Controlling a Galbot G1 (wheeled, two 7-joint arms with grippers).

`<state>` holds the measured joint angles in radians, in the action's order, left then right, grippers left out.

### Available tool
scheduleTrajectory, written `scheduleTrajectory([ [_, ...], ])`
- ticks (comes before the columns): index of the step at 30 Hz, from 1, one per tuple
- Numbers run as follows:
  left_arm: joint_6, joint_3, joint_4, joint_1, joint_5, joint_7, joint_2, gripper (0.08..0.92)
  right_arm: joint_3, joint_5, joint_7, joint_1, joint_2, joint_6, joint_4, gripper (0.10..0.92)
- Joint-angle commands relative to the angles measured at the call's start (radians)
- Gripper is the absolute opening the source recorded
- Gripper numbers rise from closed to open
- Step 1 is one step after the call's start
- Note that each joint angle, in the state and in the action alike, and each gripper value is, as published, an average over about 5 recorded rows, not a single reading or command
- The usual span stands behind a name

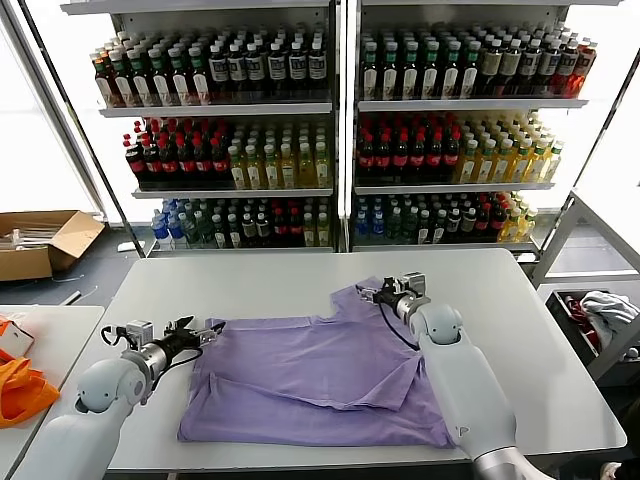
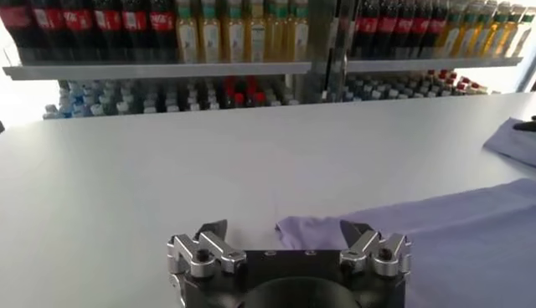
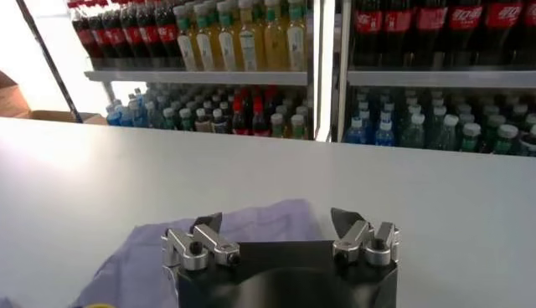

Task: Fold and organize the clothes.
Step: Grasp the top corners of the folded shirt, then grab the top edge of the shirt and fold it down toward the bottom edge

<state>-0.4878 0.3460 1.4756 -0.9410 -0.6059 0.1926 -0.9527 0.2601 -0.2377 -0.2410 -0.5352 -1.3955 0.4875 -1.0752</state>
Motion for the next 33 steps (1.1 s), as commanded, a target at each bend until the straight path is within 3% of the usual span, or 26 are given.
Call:
scheduleTrajectory([
  [1, -0.001, -0.058, -0.071, 0.057, 0.002, 0.009, -0.014, 0.823, -0.024, 0.002, -0.006, 0.058, -0.013, -0.003, 0.103, 0.710],
  [7, 0.002, -0.068, -0.054, 0.037, 0.008, 0.024, -0.015, 0.767, -0.027, -0.011, -0.007, 0.034, -0.011, -0.008, 0.087, 0.537],
  [14, 0.000, -0.065, -0.034, 0.009, 0.024, 0.044, -0.009, 0.563, -0.026, -0.050, -0.001, 0.019, -0.005, -0.008, 0.050, 0.337],
  [21, -0.001, -0.048, -0.006, -0.009, 0.027, 0.050, -0.001, 0.364, -0.018, -0.220, 0.016, -0.020, 0.009, 0.004, -0.077, 0.140],
  [29, -0.002, -0.022, 0.038, -0.025, 0.027, 0.049, 0.013, 0.138, -0.014, -0.358, 0.037, -0.065, 0.050, 0.008, -0.235, 0.106],
  [33, -0.003, 0.006, 0.092, -0.048, 0.024, 0.036, 0.016, 0.092, -0.005, -0.396, 0.048, -0.104, 0.066, 0.021, -0.324, 0.106],
])
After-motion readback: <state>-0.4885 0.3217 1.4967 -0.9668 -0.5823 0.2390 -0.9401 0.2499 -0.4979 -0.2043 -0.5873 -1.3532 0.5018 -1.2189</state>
